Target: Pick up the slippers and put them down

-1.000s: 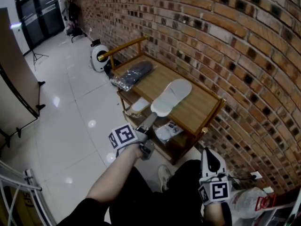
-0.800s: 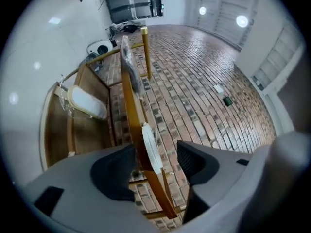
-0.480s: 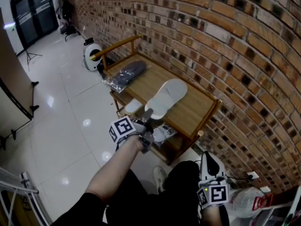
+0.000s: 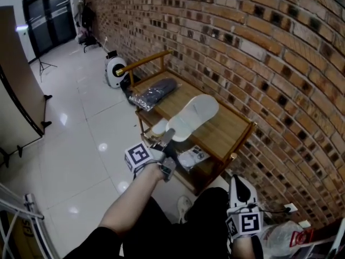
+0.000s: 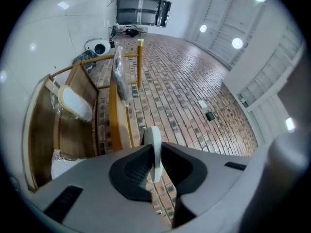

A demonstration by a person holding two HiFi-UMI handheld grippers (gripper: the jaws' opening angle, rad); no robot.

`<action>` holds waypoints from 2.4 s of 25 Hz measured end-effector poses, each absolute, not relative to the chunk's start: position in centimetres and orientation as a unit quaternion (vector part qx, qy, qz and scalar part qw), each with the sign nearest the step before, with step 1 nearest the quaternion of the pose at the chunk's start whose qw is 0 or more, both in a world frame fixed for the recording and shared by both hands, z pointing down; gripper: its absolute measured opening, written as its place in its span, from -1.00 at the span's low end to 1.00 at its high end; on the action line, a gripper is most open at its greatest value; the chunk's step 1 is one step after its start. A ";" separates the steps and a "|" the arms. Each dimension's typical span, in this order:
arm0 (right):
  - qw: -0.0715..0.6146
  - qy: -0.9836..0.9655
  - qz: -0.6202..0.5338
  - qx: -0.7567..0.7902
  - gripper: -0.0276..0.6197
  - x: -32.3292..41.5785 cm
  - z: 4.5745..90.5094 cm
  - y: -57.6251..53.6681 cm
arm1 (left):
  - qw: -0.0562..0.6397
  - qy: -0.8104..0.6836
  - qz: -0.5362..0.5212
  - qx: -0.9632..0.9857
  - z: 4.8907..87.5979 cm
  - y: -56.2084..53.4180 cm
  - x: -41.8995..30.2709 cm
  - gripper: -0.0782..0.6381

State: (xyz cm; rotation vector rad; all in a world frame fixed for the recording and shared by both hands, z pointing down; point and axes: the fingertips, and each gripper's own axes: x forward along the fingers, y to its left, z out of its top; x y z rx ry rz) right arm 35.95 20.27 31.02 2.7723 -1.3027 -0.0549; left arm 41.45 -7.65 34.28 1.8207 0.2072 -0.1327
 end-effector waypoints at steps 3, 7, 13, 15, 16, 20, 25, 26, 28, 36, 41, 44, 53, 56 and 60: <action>0.044 -0.437 -0.016 0.898 -0.89 35.5 30.9 19.5 | 0.578 0.068 -0.079 0.809 33.0 -9.3 39.4 -0.64; 0.037 -0.469 -0.030 0.882 -0.89 34.4 30.2 16.8 | 0.561 0.045 -0.123 0.817 31.3 -12.4 35.1 -0.64; 0.029 -0.542 -0.050 0.839 -0.89 30.5 29.2 10.9 | 0.540 -0.006 -0.190 0.820 29.1 -16.9 26.2 -0.64; 0.029 -0.564 -0.054 0.824 -0.89 29.3 29.2 9.1 | 0.531 -0.030 -0.222 0.817 28.8 -18.7 23.2 -0.64; 0.030 -0.574 -0.054 0.816 -0.89 28.8 29.2 8.1 | 0.524 -0.043 -0.236 0.817 28.6 -19.5 21.6 -0.64; 0.028 -0.620 -0.066 0.781 -0.89 25.9 28.8 4.1 | 0.491 -0.102 -0.271 0.822 28.9 -22.3 14.9 -0.64; 0.013 -0.664 -0.076 0.744 -0.89 22.1 28.7 0.0 | 0.476 -0.166 -0.309 0.807 29.8 -25.5 7.5 -0.64; 0.015 -0.674 -0.070 0.735 -0.89 21.2 29.0 -0.8 | 0.469 -0.181 -0.316 0.804 30.0 -26.2 5.8 -0.64; 0.017 -0.693 -0.060 0.718 -0.89 19.9 29.4 -2.3 | 0.454 -0.210 -0.330 0.800 30.4 -27.3 3.0 -0.64; 0.033 -0.738 -0.036 0.674 -0.89 17.5 30.6 -10.2 | 0.420 -0.257 -0.390 0.778 32.2 -29.2 -3.7 -0.64; 0.023 -0.754 -0.031 0.656 -0.89 15.8 30.8 -15.4 | 0.413 -0.293 -0.393 0.768 33.6 -30.7 -7.0 -0.64; 0.017 -0.765 -0.032 0.643 -0.89 14.3 31.0 -18.0 | 0.402 -0.297 -0.410 0.763 33.5 -31.0 -8.0 -0.64; 0.043 -0.768 0.005 0.639 -0.89 14.5 36.8 -23.9 | 0.423 -0.342 -0.377 0.750 40.9 -35.0 -6.6 -0.64; 0.056 -0.766 0.025 0.640 -0.89 15.8 40.3 -26.6 | 0.435 -0.396 -0.334 0.737 46.4 -37.5 -5.6 -0.64; 0.056 -0.764 0.056 0.640 -0.89 17.1 45.6 -30.6 | 0.448 -0.400 -0.339 0.724 51.8 -40.8 -2.8 -0.64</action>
